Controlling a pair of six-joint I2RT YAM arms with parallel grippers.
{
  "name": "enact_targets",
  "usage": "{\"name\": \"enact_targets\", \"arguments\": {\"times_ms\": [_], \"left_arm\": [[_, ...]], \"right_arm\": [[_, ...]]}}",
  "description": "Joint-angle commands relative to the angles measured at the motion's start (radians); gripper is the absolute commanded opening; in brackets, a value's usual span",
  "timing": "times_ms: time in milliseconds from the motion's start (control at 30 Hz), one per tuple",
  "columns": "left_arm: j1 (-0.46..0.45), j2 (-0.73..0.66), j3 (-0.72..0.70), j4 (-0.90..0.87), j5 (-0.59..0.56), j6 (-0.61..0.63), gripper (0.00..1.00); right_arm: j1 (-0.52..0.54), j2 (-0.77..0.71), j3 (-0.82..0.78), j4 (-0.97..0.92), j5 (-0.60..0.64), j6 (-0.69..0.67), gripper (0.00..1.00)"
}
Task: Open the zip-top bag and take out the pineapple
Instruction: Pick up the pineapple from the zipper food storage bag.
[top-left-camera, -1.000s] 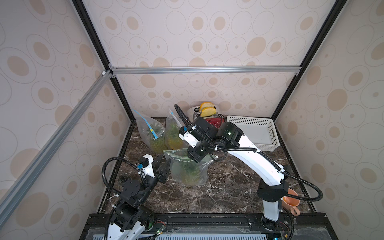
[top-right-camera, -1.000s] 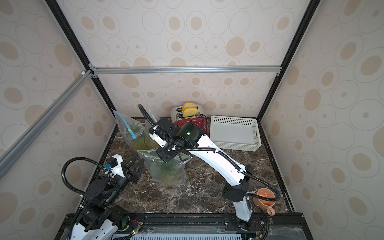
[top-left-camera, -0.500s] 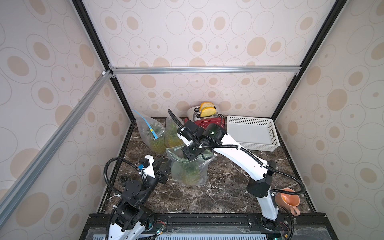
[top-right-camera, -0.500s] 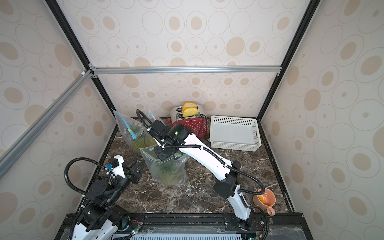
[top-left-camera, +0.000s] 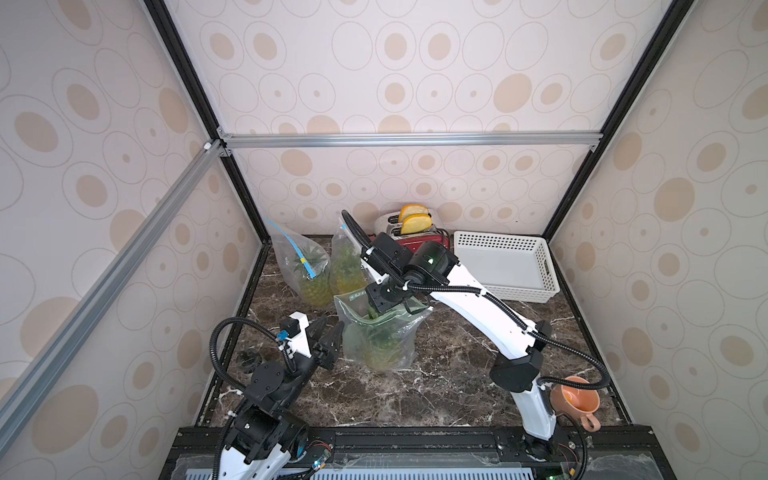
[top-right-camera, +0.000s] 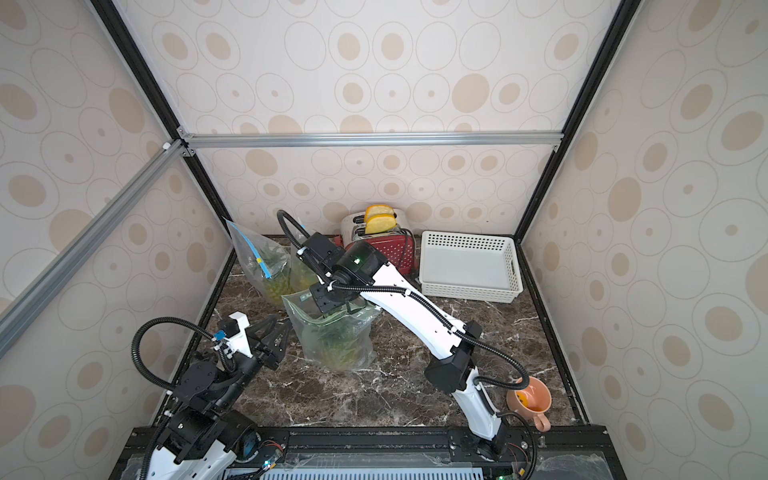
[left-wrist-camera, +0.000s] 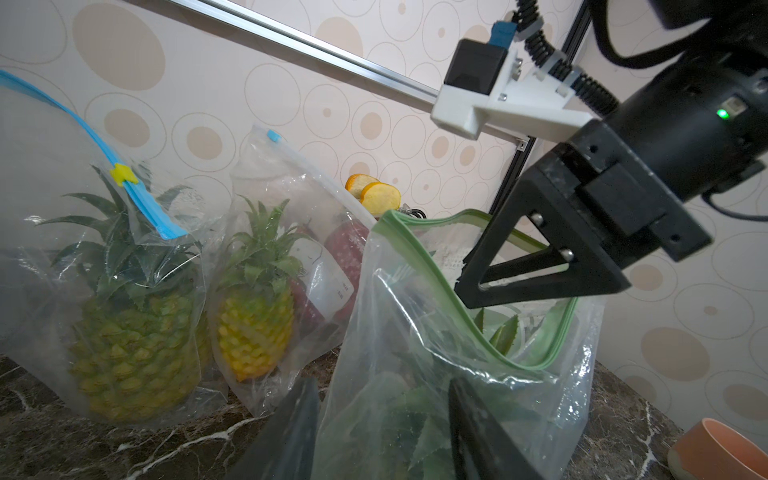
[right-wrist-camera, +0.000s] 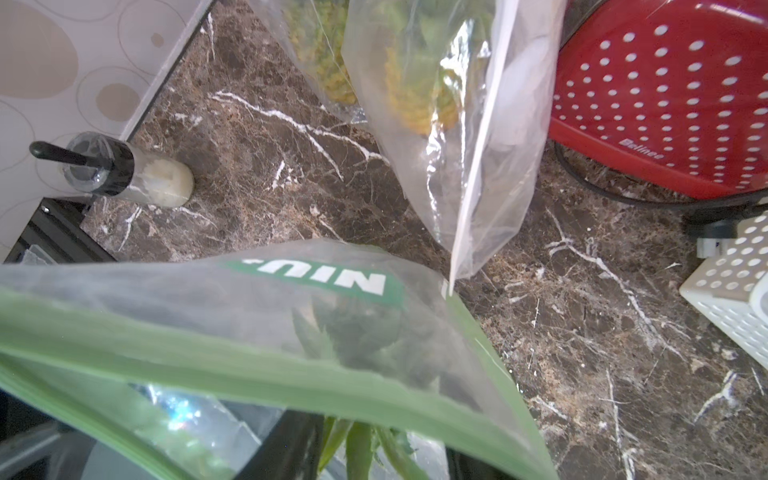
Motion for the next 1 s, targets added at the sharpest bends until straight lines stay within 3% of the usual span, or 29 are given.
{"name": "enact_targets", "arguments": {"times_ms": [0,333,733,967], "left_arm": [[0.005,-0.022,-0.008,0.027,-0.002,-0.018,0.53],[0.004,-0.058,-0.027,0.02,-0.004,-0.03,0.53],[0.005,-0.078,-0.038,0.008,0.002,-0.038,0.53],[0.004,-0.096,-0.039,-0.014,-0.008,-0.038,0.53]], "right_arm": [[0.013,-0.005,-0.012,-0.065,-0.049,0.012,0.49],[0.022,-0.007,-0.008,-0.137,-0.145,-0.001,0.5],[0.029,0.03,-0.041,-0.12,-0.114,0.004,0.71],[0.029,0.078,-0.068,-0.085,-0.083,0.02,0.72]]}}
